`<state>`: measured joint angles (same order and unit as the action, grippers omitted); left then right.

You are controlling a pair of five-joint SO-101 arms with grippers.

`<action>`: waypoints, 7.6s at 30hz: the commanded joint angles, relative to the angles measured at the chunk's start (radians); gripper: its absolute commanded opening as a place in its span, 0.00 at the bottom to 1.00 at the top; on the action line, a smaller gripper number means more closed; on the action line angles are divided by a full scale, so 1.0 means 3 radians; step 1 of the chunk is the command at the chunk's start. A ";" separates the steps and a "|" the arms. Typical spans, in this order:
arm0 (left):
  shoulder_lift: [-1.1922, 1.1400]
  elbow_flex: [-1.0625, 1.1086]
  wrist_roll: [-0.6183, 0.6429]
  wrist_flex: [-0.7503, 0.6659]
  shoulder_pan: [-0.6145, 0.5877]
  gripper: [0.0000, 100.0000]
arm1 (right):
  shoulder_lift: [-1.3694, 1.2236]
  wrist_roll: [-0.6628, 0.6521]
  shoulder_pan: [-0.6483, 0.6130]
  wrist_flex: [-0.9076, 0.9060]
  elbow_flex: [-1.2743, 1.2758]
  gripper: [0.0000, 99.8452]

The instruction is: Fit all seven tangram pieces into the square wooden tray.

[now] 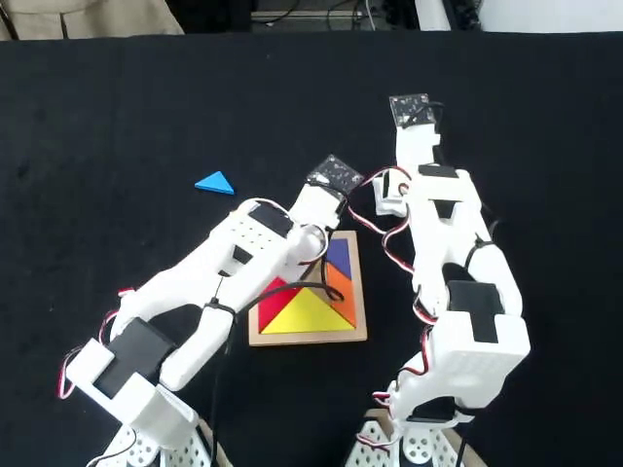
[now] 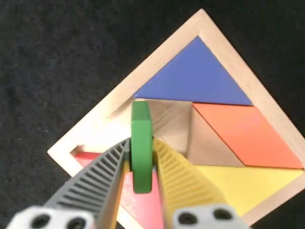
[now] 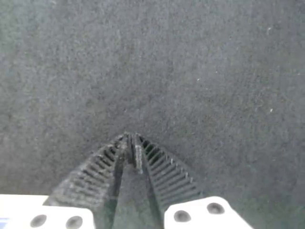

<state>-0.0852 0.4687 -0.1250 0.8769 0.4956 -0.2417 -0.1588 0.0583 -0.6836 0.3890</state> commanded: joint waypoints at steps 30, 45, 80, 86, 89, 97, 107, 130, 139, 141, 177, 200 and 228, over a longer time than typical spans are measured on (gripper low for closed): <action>-0.0046 0.0018 -0.0245 -0.0143 -0.0141 0.03 | 0.0043 0.0015 0.0041 0.0036 -0.0187 0.01; -0.0026 -0.0263 -0.0174 0.0292 -0.0125 0.33 | 0.0043 0.0015 0.0041 0.0036 -0.0187 0.01; 0.0460 0.0345 -0.0501 -0.0542 -0.0611 0.31 | 0.0049 0.0015 0.0041 0.0036 -0.0187 0.01; 0.0425 0.0432 -0.0506 -0.0757 -0.0719 0.31 | 0.0043 0.0015 0.0041 0.0041 -0.0187 0.01; 0.0425 0.0529 -0.0506 -0.0869 -0.0698 0.31 | 0.0043 0.0015 0.0041 0.0041 -0.0187 0.01; 0.0419 0.0662 -0.0506 -0.0880 -0.0488 0.31 | 0.0043 0.0015 0.0041 0.0041 -0.0187 0.01; 0.0460 0.0647 -0.0501 -0.0849 -0.0494 0.31 | 0.0043 0.0015 0.0041 0.0041 -0.0187 0.01; -0.1197 -0.2340 -0.0604 0.0573 -0.1685 0.31 | 0.0023 0.0015 0.0036 0.0051 -0.0187 0.01; -0.1897 -0.2902 -0.0639 0.0476 -0.1798 0.31 | 0.0023 0.0015 0.0020 0.0051 -0.0187 0.01; -0.1979 -0.2897 -0.0639 0.0481 -0.1808 0.31 | 0.0028 0.0015 0.0020 0.0051 -0.0187 0.01; -0.1504 -0.3184 -0.2189 0.0711 -0.1828 0.31 | 0.0023 0.0015 0.0015 0.0051 -0.0187 0.01; -0.3007 -0.4831 -0.3365 0.1657 -0.1818 0.31 | 0.0018 -0.0118 0.0010 0.0056 -0.0187 0.01; -0.3570 -0.5286 -0.3151 0.1908 -0.1813 0.04 | 0.0018 -0.0118 0.0010 0.0056 -0.0187 0.01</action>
<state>-1.1500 -1.1116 -1.0810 1.4538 -0.0476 -0.2417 -0.1834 0.0583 -0.6836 0.3890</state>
